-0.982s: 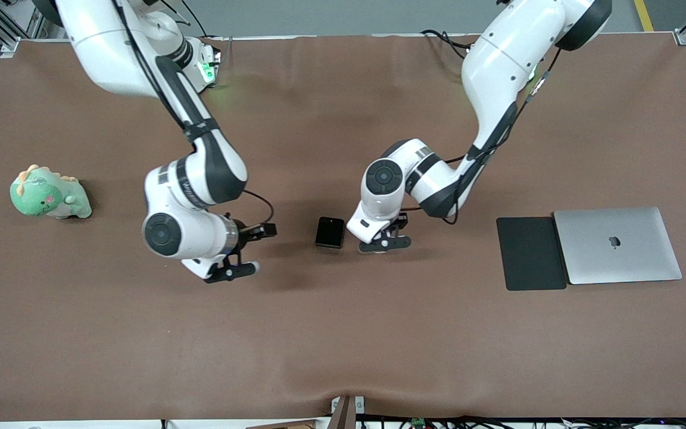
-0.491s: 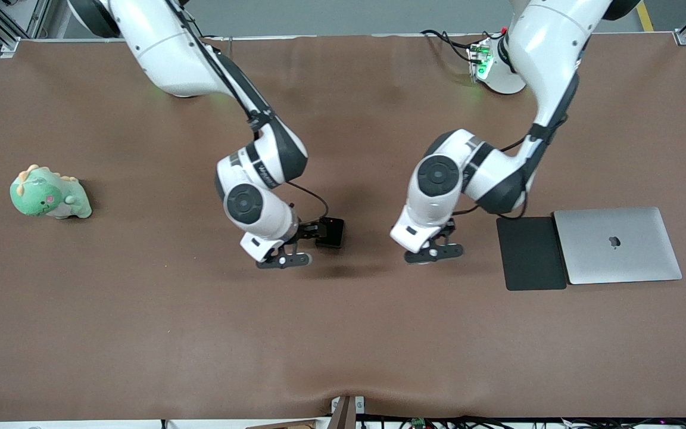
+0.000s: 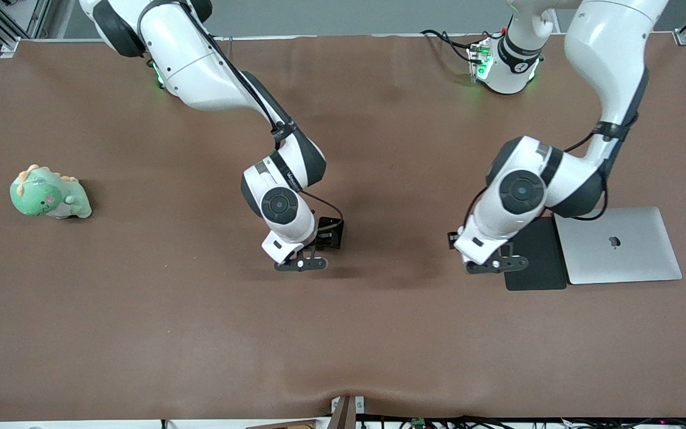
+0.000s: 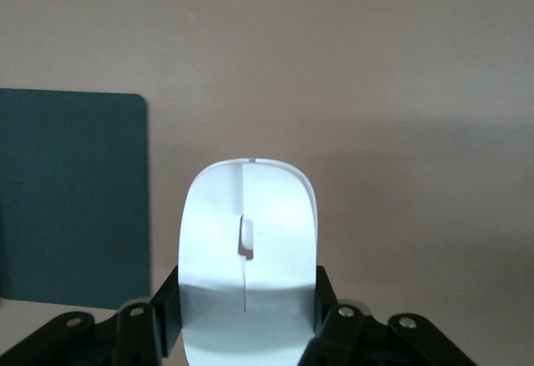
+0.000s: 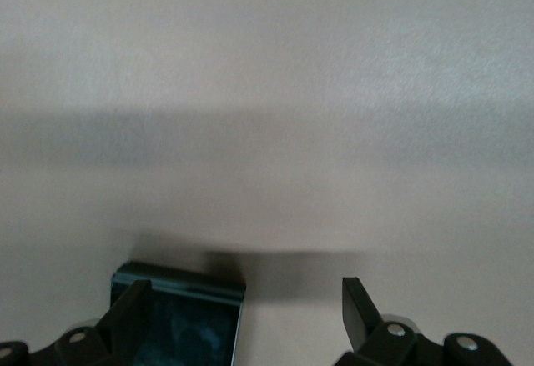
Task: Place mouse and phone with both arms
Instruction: 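Carry the mouse to the mouse pad while the right gripper grasps the phone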
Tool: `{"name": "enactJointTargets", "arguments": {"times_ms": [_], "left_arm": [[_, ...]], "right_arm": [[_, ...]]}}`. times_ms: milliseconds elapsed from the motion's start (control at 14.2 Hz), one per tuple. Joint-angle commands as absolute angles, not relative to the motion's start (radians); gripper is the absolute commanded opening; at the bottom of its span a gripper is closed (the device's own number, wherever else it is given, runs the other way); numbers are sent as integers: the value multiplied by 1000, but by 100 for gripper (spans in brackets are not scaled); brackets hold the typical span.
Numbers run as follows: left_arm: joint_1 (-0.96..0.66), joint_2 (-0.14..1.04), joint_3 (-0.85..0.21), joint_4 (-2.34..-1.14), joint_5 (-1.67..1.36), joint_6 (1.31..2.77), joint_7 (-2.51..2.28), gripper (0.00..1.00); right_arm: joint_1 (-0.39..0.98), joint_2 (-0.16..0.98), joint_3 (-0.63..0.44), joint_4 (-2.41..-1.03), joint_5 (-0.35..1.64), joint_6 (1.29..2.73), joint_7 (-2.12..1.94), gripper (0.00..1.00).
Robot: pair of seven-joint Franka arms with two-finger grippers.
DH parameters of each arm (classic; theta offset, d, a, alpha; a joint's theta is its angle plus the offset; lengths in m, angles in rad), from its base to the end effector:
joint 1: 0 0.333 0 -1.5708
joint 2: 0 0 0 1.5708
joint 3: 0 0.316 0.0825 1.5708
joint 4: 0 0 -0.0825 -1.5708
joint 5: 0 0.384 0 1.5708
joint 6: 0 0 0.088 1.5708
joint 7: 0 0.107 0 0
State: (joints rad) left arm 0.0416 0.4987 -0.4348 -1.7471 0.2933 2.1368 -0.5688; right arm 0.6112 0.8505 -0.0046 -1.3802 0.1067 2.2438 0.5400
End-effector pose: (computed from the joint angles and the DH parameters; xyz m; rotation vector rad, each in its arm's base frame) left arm 0.6172 -0.2148 0.3051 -3.0820 -0.0795 0.0439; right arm 0.6020 0.4223 0.2035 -3.0665 -0.0034 0.0500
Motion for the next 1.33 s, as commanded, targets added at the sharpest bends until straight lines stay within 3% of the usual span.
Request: {"name": "enactJointTargets", "arguments": {"times_ms": [0,561,1263], "left_arm": [[110,460,-459,-1809,305,2137,-506,52],[276,457,-459,-1881,321,2166,-328,51],[390,532,-456,-1937,373,2342,-233,51]], "right_arm": [[626,917,-2,-1275,87,2233,623,100],[669,940,-2,-1270,81,2232,698,100],[696,937,-3,-1310,77,2235,735,100]]}}
